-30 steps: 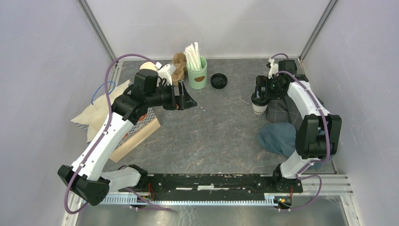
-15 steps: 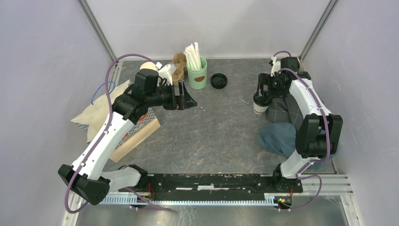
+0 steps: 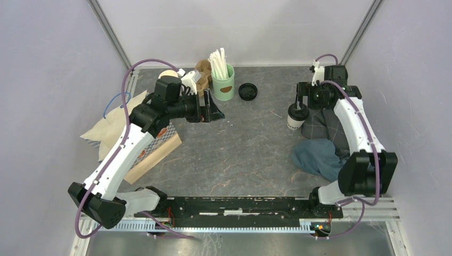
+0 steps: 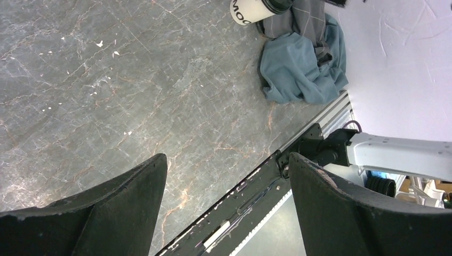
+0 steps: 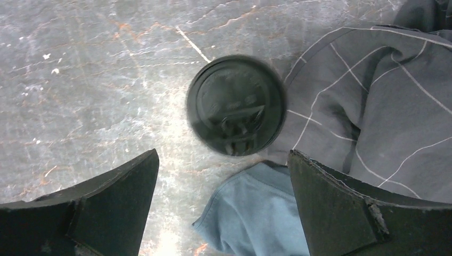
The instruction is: Pack the takeout coffee
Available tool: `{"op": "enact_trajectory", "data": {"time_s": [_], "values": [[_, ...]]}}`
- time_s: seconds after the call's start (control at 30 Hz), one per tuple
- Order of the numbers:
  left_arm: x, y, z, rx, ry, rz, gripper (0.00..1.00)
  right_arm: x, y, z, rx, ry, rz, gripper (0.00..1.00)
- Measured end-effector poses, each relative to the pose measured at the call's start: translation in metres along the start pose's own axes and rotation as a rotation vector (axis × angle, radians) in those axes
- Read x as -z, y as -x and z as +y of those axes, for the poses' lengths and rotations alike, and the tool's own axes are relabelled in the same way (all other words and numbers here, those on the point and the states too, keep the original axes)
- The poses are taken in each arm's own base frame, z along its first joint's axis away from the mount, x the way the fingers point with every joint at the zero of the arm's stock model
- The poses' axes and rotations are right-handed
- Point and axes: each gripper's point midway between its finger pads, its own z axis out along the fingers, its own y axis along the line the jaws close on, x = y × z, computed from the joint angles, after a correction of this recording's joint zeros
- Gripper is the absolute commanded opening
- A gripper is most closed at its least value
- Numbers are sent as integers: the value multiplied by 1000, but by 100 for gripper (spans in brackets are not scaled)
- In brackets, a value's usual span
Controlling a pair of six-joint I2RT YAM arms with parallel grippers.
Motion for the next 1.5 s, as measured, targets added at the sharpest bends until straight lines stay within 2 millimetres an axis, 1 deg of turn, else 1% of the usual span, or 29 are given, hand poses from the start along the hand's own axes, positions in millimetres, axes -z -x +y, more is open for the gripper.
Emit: {"op": "enact_trajectory", "data": {"time_s": [0.07,0.2,0.3,0.4,0.5,0.53,0.63,0.67,0.7,0.73,0.77,0.8,0.83,0.9,0.97,1.03,1.1,1.17,1.27,1.37,1.5], "values": [[-2,0,2,2,6,2,90,11,-2,10,13,18,-32,98],[-6,3,5,6,24,4,90,25,-8,47,73,90,-61,98],[-9,14,6,6,48,-8,90,27,-14,77,125,154,-47,98],[-9,26,6,1,76,-31,88,28,-23,99,151,201,-20,98],[-10,39,17,-8,162,-49,86,33,-29,122,177,252,-11,98],[-10,45,25,-16,212,-58,86,34,-31,127,183,263,-10,98],[-14,76,57,-51,424,-98,87,41,-40,143,206,303,-4,98],[-15,87,68,-68,494,-112,87,42,-44,146,210,312,-1,98],[-19,105,86,-94,595,-139,87,43,-48,147,212,320,4,98],[-21,111,94,-103,630,-143,86,44,-51,147,212,323,10,98],[-26,123,112,-118,701,-141,86,44,-55,147,210,324,19,98],[-31,131,125,-120,739,-140,85,43,-59,146,209,325,31,98],[-36,138,139,-119,774,-138,85,43,-62,146,209,326,38,98],[-45,152,173,-108,842,-128,85,42,-67,145,208,327,55,98],[-53,158,204,-108,890,-103,84,43,-69,146,211,334,62,98],[-58,163,231,-104,936,-85,79,44,-69,149,211,354,63,98],[-63,167,245,-105,954,-77,75,45,-70,153,211,381,65,98],[-66,170,254,-105,965,-77,68,45,-71,157,214,406,69,98],[-65,175,268,-116,990,-76,58,41,-73,160,222,427,85,98],[-65,180,279,-126,1008,-78,52,36,-77,163,229,444,109,98],[-67,179,296,-115,1026,-64,47,33,-80,166,236,460,124,98]]}}
